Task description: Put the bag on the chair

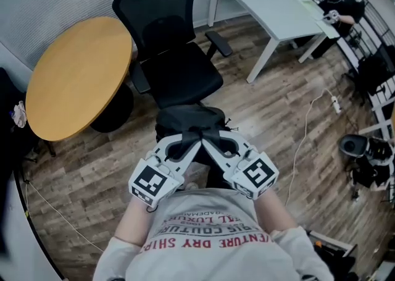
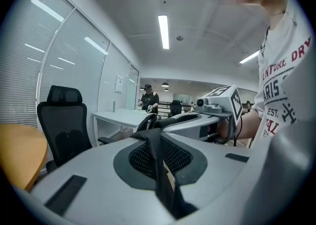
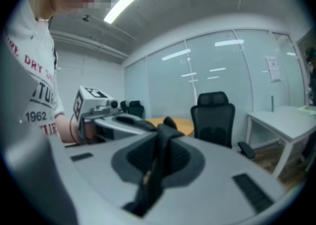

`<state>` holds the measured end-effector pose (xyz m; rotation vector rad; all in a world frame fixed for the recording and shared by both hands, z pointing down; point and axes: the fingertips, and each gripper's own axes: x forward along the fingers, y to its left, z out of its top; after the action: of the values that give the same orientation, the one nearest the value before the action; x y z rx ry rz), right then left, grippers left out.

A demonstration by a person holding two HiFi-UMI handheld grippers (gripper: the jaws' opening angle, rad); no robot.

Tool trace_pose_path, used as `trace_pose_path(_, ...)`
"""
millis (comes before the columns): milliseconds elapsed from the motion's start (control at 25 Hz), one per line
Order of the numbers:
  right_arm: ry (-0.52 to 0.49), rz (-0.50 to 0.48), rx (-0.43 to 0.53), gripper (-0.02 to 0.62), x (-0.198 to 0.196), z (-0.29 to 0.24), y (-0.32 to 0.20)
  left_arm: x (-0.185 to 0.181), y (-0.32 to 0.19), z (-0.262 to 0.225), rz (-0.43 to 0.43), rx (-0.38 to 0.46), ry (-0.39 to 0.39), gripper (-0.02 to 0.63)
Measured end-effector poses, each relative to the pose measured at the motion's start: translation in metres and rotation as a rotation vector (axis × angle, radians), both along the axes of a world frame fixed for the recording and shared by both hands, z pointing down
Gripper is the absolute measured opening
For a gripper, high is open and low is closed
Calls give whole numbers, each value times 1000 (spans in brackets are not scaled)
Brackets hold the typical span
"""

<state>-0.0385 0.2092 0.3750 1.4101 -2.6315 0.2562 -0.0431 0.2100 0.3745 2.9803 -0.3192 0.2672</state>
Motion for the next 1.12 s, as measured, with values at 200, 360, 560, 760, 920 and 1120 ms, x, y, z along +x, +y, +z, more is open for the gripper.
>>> trace_pose_path(200, -12, -104, 16, 49, 31, 2, -70, 32, -71, 1, -110, -1, -3, 51)
trace_pose_path(360, -4, -229, 3, 49, 60, 6, -125, 60, -127, 4, -206, -3, -13, 51)
trace_pose_path(560, 6, -377, 10, 49, 91, 4, -182, 92, -188, 4, -306, -4, -23, 51)
trace_pose_path(760, 50, -475, 39, 49, 114, 7, -236, 114, -241, 11, -392, -15, -20, 51)
trace_pose_path(920, 54, -503, 31, 49, 123, 15, -274, 121, -276, 22, -425, -38, -49, 51)
trace_pose_path(1120, 36, -469, 1, 49, 132, 23, -341, 131, -341, 28, -422, -42, -55, 51)
